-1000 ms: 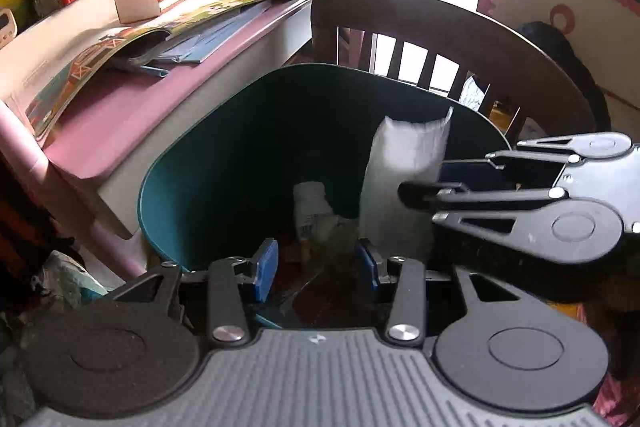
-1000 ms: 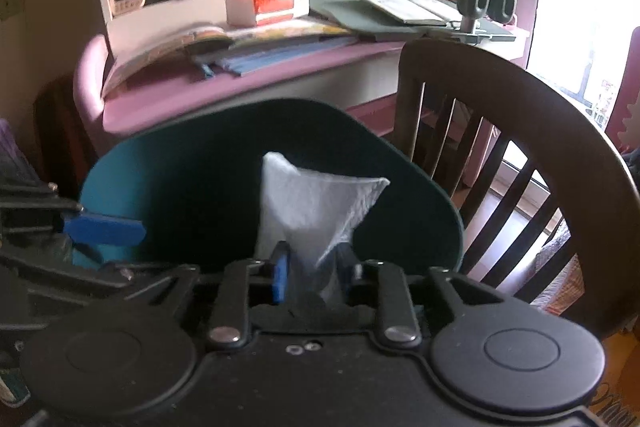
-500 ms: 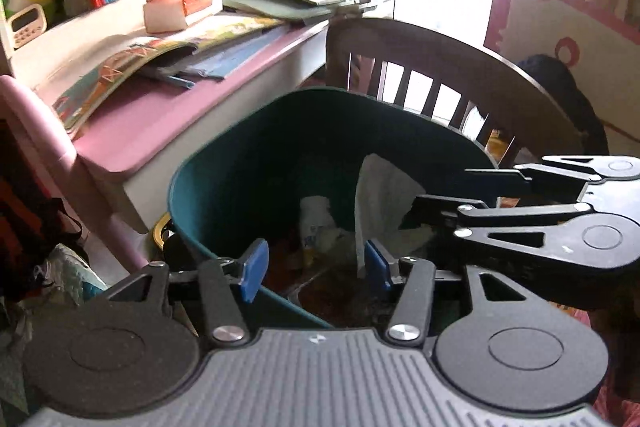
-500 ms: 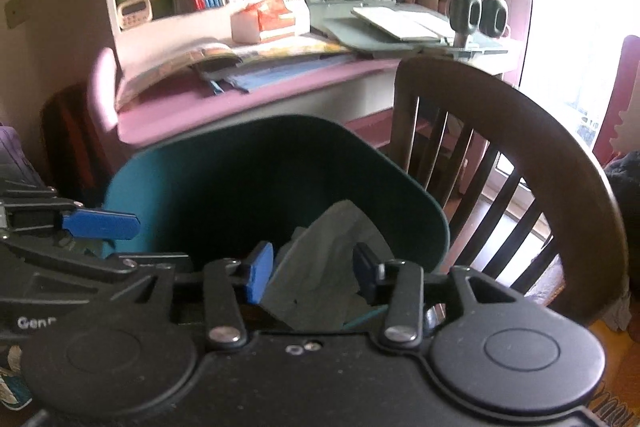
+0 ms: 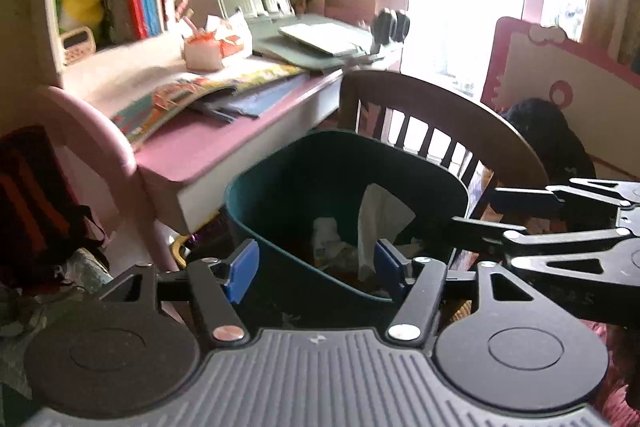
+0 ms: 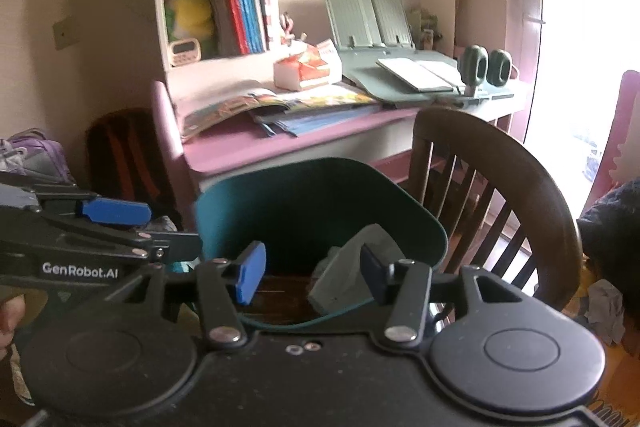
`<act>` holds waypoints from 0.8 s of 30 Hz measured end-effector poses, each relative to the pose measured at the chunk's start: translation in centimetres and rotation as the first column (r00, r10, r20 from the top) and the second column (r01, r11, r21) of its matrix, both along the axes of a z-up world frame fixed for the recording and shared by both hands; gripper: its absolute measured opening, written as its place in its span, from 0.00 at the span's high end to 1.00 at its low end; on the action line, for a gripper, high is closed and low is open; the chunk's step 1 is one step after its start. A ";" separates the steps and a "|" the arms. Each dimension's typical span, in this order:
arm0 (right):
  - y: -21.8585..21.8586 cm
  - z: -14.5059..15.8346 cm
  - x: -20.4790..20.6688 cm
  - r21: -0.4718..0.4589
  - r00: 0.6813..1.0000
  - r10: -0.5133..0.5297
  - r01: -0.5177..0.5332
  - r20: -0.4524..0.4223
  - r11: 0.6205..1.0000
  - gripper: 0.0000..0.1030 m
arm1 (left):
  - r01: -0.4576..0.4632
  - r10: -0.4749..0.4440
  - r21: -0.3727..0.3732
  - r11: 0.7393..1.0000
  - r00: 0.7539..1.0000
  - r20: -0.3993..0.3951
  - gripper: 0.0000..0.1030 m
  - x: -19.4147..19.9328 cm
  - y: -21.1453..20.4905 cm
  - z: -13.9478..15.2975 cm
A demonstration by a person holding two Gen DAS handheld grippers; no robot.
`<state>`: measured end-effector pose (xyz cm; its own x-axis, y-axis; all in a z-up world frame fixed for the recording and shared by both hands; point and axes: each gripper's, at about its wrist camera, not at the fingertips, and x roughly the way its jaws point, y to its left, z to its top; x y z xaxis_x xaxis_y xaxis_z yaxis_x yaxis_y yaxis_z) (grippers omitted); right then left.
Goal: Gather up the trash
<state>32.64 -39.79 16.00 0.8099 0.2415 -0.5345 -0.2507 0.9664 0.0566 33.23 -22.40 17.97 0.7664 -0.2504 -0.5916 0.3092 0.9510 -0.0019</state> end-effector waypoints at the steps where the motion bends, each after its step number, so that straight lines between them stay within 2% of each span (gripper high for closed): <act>1: 0.1 0.2 -0.5 -0.001 1.000 0.002 -0.002 0.007 1.000 0.49 | -0.002 0.002 -0.009 1.000 1.000 0.008 0.34 -0.5 0.3 0.2; 5: 0.6 1.0 -2.6 0.006 0.999 0.013 -0.013 0.031 1.000 0.48 | 0.007 -0.006 -0.044 0.999 1.000 0.028 0.28 -2.5 1.4 0.4; 8: 0.8 1.3 -3.8 0.019 0.999 0.018 -0.019 0.045 1.000 0.47 | 0.041 -0.039 -0.041 0.998 0.997 0.065 0.22 -4.1 1.8 0.4; 15: 1.2 1.6 -6.8 0.038 0.995 0.016 -0.020 0.096 0.999 0.47 | 0.066 -0.057 -0.103 0.993 0.995 0.083 0.19 -6.6 2.9 -0.1; 24: 1.6 1.2 -9.9 0.052 0.986 0.005 -0.014 0.165 0.999 0.46 | 0.059 -0.039 -0.140 0.988 0.990 0.139 0.01 -9.3 4.3 -1.2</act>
<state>22.78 -38.20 17.21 0.8835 0.2735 -0.3803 -0.2698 0.9608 0.0643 23.89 -18.07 16.81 0.8216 -0.3642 -0.4387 0.3619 0.9276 -0.0923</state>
